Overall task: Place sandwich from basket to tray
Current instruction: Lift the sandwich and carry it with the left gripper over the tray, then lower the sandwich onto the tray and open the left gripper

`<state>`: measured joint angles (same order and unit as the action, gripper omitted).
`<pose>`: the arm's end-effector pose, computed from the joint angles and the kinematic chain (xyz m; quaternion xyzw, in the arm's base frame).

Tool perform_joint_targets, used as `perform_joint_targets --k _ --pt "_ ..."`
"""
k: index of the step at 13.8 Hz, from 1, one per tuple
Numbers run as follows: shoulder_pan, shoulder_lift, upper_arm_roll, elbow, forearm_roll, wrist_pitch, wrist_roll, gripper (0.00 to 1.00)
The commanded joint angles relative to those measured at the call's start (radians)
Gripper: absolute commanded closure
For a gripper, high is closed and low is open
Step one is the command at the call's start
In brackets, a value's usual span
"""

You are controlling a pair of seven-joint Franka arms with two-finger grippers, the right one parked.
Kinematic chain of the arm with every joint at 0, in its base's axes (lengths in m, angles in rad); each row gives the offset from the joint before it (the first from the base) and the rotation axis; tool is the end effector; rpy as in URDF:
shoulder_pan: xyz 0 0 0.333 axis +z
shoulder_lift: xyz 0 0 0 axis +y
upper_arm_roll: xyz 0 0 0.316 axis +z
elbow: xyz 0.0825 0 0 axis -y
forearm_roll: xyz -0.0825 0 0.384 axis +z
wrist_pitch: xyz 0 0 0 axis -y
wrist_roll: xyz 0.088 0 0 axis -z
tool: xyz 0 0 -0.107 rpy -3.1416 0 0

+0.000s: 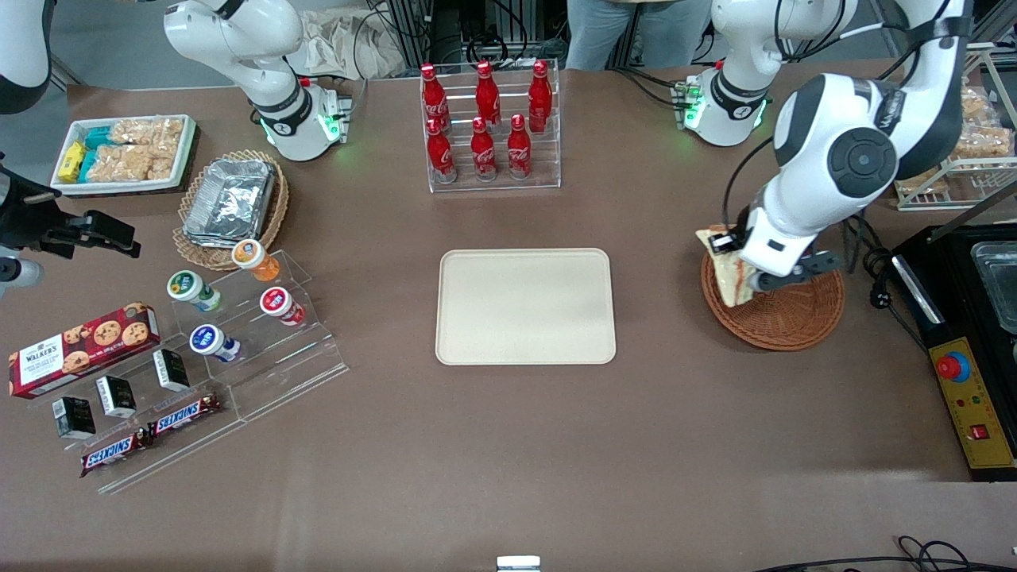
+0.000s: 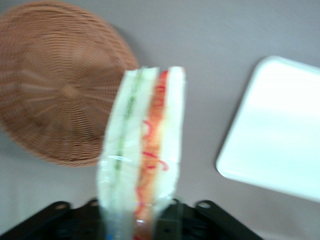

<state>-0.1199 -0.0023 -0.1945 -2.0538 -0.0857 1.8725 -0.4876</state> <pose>0.5002 -0.1695 0.4240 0.9899 0.1024 -0.0976 0.0014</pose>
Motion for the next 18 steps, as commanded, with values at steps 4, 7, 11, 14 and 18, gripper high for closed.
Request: perform_joint_targets --k 4,7,11,14,18 --pt "-0.224 0.108 -0.017 0.020 0.033 0.181 0.037 1.00" --pt "-0.290 0.201 -0.016 0.014 0.067 0.284 0.000 1.00" --pt "-0.349 0.375 -0.016 0.012 0.227 0.450 -0.178 1.00" --pt "-0.362 0.453 -0.014 0.026 0.237 0.496 -0.236 1.00" --pt "-0.363 0.484 -0.013 0.032 0.251 0.519 -0.256 0.54"
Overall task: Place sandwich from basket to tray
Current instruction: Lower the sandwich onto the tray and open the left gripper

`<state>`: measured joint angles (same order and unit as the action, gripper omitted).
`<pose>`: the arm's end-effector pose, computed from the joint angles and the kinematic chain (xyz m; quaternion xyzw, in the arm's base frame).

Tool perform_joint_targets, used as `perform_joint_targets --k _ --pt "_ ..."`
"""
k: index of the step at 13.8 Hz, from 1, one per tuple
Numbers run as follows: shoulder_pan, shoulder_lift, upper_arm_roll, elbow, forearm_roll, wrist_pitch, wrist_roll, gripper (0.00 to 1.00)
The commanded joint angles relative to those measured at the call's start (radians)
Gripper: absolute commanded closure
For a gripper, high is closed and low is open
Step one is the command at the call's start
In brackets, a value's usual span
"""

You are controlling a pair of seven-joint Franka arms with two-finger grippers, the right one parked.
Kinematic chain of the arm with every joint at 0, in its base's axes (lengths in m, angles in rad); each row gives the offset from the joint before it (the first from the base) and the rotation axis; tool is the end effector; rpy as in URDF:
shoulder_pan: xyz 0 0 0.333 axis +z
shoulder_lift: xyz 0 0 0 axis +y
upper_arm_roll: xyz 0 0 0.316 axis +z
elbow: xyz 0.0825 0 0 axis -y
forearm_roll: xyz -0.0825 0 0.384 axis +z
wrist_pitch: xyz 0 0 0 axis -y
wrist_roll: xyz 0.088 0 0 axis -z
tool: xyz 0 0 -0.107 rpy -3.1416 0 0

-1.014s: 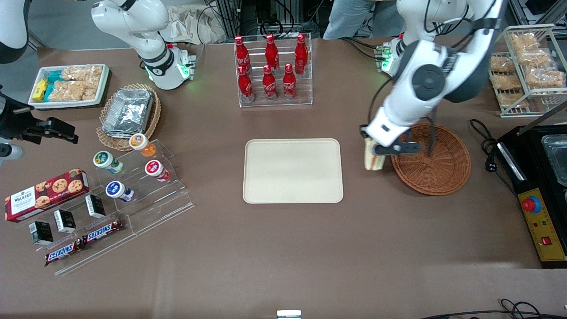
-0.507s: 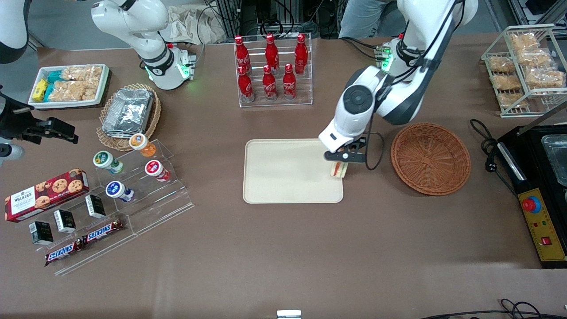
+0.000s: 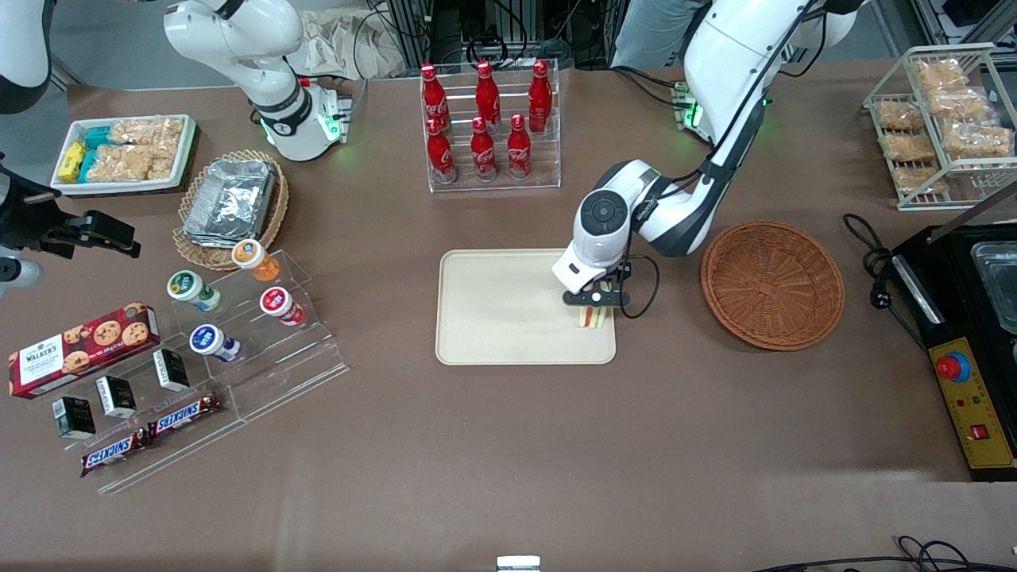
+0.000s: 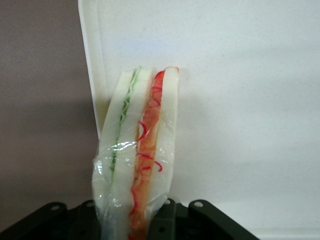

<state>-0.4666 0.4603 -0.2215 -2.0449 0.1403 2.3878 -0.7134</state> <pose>0.4534 -0.3698 0.2093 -0.9982 0.0324 0.0416 0.0297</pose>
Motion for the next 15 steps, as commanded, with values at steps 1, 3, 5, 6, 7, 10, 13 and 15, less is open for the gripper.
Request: perform_joint_targets --k 1,3,5,6,7,10,13,15 --pt "-0.014 0.031 0.016 0.025 0.036 0.007 -0.029 0.01" --pt "-0.010 0.035 0.016 0.031 0.048 0.007 -0.035 0.00" --pt "-0.009 0.038 0.016 0.032 0.048 0.007 -0.035 0.00" --pt "-0.007 0.038 0.016 0.032 0.048 0.007 -0.035 0.00" --pt "-0.007 0.038 0.016 0.034 0.048 0.007 -0.037 0.00" --pt "-0.006 0.043 0.016 0.037 0.047 0.007 -0.037 0.00" --pt "-0.006 0.041 0.016 0.037 0.044 0.007 -0.037 0.00" --pt "-0.004 0.017 0.016 0.043 0.032 -0.013 -0.043 0.00"
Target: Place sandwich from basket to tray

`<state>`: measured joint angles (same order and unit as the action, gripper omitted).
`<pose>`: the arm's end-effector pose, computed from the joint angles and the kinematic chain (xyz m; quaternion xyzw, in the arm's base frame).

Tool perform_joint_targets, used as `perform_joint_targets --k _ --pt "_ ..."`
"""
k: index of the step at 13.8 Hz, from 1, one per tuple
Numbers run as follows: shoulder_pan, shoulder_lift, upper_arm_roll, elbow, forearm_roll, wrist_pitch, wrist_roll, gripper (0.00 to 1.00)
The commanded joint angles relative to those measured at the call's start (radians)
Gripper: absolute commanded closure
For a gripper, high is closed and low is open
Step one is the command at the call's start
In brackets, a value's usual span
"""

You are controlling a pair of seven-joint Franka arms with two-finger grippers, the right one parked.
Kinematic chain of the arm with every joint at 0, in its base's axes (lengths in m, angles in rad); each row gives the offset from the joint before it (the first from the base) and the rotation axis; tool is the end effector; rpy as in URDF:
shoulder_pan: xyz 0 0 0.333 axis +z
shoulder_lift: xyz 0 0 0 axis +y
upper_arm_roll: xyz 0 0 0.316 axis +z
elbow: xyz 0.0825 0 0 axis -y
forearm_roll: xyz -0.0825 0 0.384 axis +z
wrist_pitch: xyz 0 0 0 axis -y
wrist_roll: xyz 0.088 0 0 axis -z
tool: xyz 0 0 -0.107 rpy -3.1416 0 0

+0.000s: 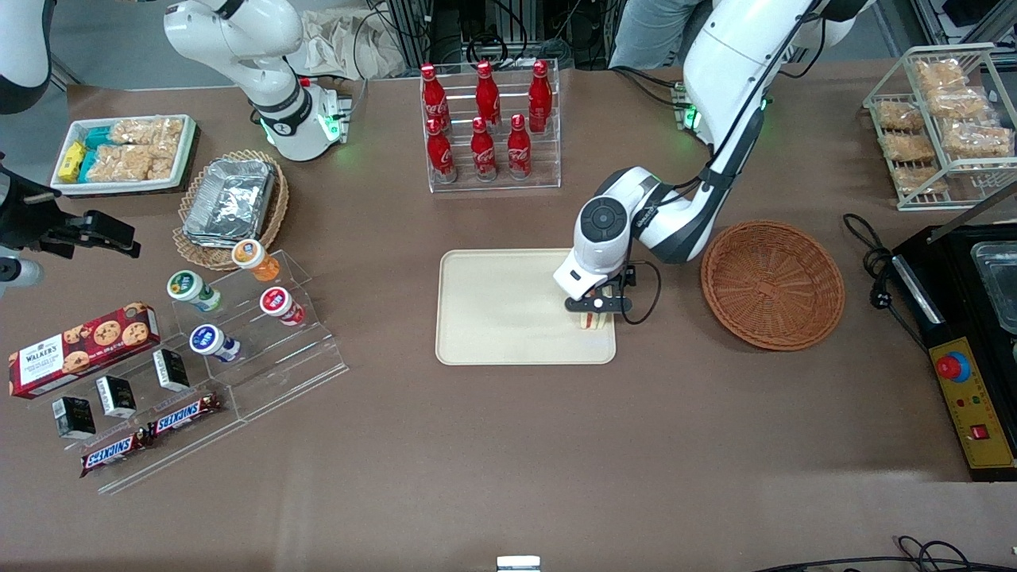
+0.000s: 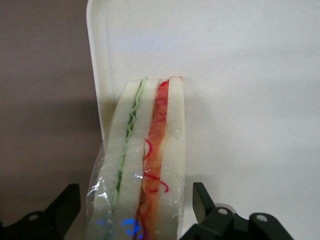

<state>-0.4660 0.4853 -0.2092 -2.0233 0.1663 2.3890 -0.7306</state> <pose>0.4623 -0.3667 0.2024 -0.9983 0.0269 0.0368 0.0369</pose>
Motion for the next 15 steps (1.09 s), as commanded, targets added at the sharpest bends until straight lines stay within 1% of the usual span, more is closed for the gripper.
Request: perform_joint_targets --k 1,3,6,9,10,13,15 --pt "-0.006 -0.026 0.002 0.026 0.006 -0.048 -0.054 0.00" --pt "-0.008 -0.071 0.002 0.057 0.006 -0.123 -0.090 0.00" --pt "-0.002 -0.142 0.005 0.132 -0.004 -0.264 -0.084 0.00" --pt "0.070 -0.183 0.004 0.228 -0.047 -0.362 -0.056 0.00" --pt "0.090 -0.186 0.005 0.268 -0.074 -0.401 -0.015 0.00" --pt "0.205 -0.183 0.005 0.406 -0.154 -0.531 0.166 0.00" --pt "0.291 -0.188 0.005 0.463 -0.169 -0.620 0.268 0.00"
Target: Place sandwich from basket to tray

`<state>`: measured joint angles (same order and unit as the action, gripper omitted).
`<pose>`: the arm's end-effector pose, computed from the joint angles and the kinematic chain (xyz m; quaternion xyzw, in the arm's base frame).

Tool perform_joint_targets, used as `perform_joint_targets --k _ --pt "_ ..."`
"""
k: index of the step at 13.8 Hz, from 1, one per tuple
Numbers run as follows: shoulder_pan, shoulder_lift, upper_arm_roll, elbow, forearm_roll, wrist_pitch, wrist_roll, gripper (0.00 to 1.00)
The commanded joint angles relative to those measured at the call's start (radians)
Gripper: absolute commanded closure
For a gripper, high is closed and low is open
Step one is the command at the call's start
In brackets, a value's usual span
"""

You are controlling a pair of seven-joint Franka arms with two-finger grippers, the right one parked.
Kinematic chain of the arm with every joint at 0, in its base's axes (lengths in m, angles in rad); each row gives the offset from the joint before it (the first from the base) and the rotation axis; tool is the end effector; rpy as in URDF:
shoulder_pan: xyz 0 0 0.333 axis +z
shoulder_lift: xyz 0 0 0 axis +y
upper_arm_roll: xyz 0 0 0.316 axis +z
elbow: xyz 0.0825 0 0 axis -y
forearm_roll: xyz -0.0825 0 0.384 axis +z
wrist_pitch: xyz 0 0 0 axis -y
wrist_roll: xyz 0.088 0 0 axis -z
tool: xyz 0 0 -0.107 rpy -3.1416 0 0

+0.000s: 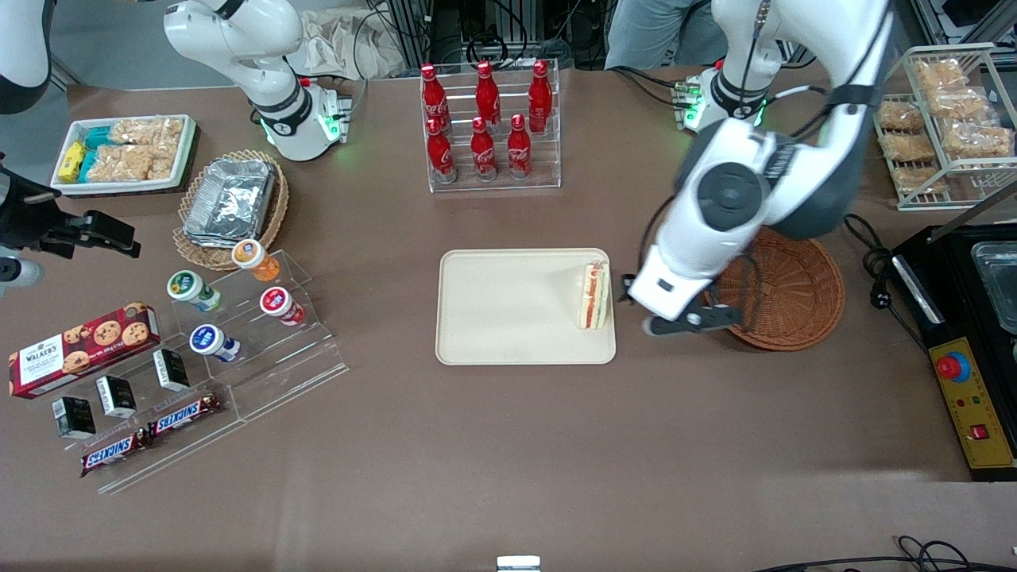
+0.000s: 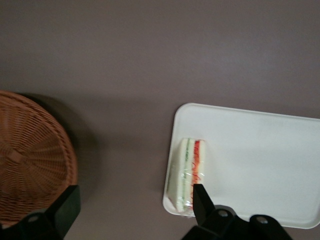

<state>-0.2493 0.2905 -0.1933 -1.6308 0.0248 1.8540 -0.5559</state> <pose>0.5827 -0.2614 0.4481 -0.9978 -0.0559 0.0347 0.0009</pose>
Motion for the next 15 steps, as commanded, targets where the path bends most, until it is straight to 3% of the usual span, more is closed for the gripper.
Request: perform_joint_targets --k 1,4,8,15 --pt "0.126 -0.002 -0.011 0.098 -0.040 -0.135 0.155 0.00" --pt "0.269 -0.069 0.004 0.103 -0.069 -0.202 0.359 0.00" --pt "0.223 -0.203 0.130 0.095 -0.100 -0.245 0.283 0.00" --pt "0.228 -0.329 0.130 0.114 -0.091 -0.369 0.318 0.00"
